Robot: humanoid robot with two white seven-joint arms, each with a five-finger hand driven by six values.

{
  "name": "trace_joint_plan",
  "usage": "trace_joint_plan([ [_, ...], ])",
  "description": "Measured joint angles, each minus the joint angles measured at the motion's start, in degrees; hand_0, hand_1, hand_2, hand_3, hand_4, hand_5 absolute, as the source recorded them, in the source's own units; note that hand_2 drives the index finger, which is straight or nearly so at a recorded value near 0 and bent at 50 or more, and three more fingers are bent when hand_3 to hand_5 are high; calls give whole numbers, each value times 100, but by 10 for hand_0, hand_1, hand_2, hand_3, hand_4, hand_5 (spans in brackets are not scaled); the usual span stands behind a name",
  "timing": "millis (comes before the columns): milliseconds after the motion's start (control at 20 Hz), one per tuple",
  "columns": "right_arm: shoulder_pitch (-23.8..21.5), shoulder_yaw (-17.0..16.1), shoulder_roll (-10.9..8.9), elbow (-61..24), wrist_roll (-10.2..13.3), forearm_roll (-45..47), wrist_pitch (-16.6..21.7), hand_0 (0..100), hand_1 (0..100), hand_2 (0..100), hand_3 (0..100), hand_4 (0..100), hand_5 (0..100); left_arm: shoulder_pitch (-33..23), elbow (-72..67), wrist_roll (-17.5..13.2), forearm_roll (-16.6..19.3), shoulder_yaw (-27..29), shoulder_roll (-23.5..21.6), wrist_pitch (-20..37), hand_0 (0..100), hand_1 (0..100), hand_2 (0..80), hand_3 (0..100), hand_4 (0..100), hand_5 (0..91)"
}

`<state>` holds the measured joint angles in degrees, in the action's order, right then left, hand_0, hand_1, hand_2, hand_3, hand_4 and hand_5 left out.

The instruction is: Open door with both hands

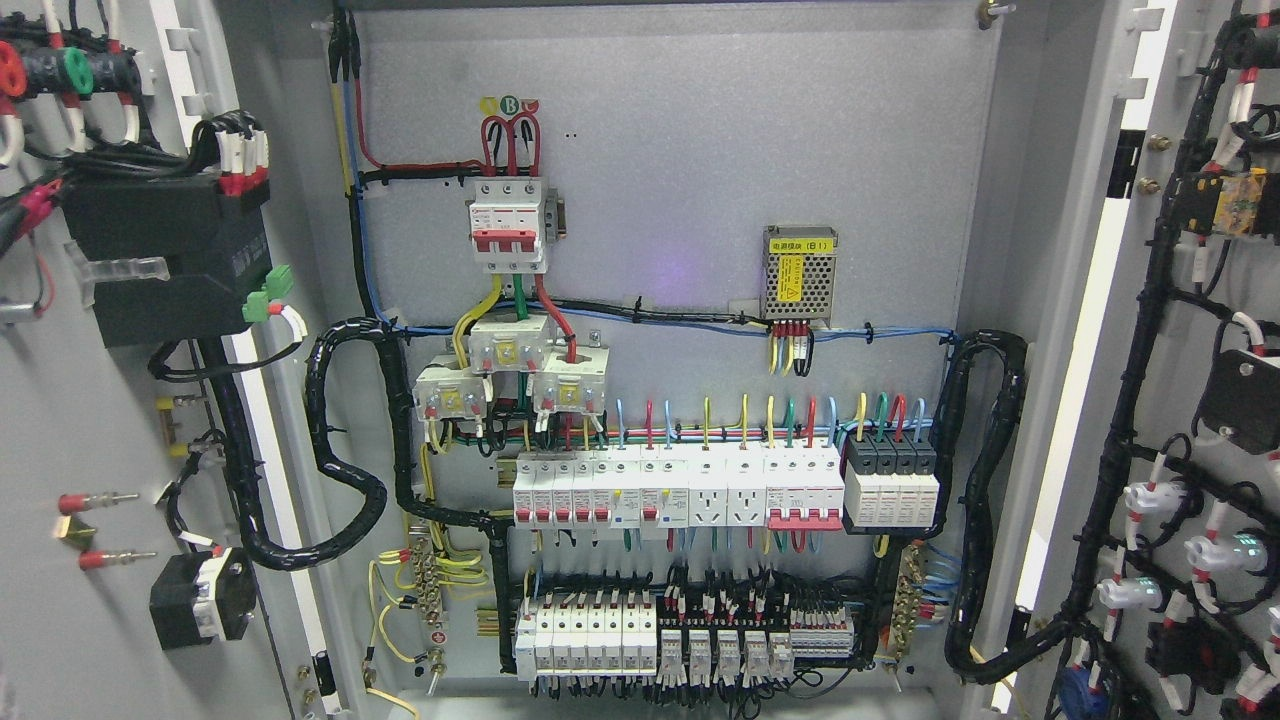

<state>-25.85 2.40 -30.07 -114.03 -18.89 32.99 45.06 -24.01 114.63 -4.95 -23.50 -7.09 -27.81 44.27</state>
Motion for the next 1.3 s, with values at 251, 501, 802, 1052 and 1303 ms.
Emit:
trace_joint_plan([
  [251,157,-242,-10,-50,14,396,0,0,0,0,0,0,0,-437,-17,-10,-368,344,-218,0,0,0,0,0,29,0],
  [501,239,-410,-29,-69,15,717,0,0,0,0,0,0,0,-724,-58,-11,-783,757,-406,0,0,0,0,0,29,0],
  [802,269,-578,-57,-22,17,998,-3,0,0,0,0,0,0,-857,-175,-10,-1202,1227,-579,1,0,0,0,0,29,0],
  [1052,273,-669,-78,48,17,1133,-3,0,0,0,0,0,0,-877,-336,-18,-1459,1590,-675,1,0,0,0,0,29,0],
  [1303,275,-725,-134,115,17,1247,-4,0,0,0,0,0,0,-861,-522,-22,-1720,1907,-787,1,0,0,0,0,29,0],
])
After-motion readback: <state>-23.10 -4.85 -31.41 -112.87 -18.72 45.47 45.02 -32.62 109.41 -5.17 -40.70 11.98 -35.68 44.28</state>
